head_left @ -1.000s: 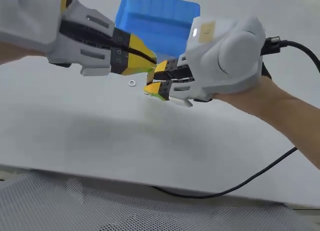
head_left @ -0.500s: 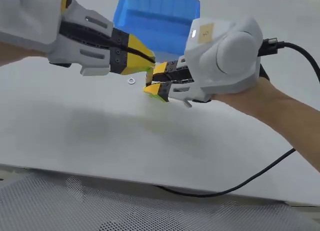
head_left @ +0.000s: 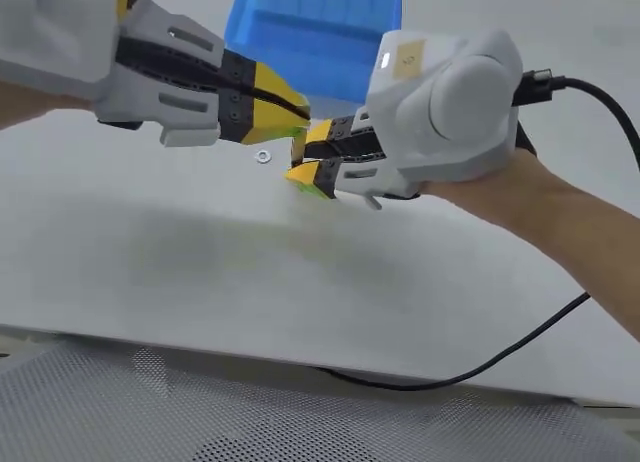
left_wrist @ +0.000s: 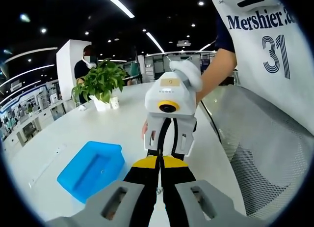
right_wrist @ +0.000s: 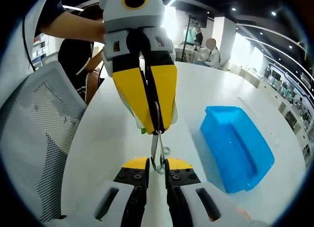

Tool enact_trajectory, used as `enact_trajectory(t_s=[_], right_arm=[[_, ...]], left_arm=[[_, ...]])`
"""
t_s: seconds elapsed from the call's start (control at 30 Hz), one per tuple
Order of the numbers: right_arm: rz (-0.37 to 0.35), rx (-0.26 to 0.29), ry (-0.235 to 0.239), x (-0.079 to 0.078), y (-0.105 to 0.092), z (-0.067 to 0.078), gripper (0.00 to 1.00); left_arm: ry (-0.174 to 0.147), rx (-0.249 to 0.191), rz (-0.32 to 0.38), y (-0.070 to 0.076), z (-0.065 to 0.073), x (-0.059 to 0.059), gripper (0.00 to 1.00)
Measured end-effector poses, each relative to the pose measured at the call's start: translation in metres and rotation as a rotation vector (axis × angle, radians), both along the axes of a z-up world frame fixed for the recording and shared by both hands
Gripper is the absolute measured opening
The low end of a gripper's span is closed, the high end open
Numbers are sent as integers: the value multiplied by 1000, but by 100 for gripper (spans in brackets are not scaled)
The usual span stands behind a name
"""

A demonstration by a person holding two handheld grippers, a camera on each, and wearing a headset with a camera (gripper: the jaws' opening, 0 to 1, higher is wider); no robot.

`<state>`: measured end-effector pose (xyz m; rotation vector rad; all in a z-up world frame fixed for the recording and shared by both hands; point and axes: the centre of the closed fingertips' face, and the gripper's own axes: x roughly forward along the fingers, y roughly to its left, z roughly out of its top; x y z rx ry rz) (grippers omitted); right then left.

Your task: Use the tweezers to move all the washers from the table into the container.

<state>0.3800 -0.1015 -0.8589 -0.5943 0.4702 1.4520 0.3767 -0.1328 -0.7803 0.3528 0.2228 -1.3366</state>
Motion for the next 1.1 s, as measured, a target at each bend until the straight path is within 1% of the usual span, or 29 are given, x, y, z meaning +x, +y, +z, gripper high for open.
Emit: enact_trajectory(t_s=[0.2,0.33,0.4,0.5,0.77,0.9,1.1], right_arm=[[3,-1,2,-2,1,0,14],[4,-2,9,-4,0,-1,14],[4,-7,12,-4,-1,-2,14],[6,-9,15,-4,-1,-2,14],[26,-27,16,-2,0,-5,13],[32,-30,16,0,-1,-7,11],[43,-34,31,-1,0,-8,11]], left_arm=[[7,-7,0,-1,0,-2,4],[22,-20,4,-2,0,-5,4],[35,-30,7,-2,0,-7,4],[36,-36,15,-1,1,-6,4],[52,-32,15,2,1,-6,4],[60,-28,7,2,1,-7,4],[73,-23,-3,2,1,-5,4]])
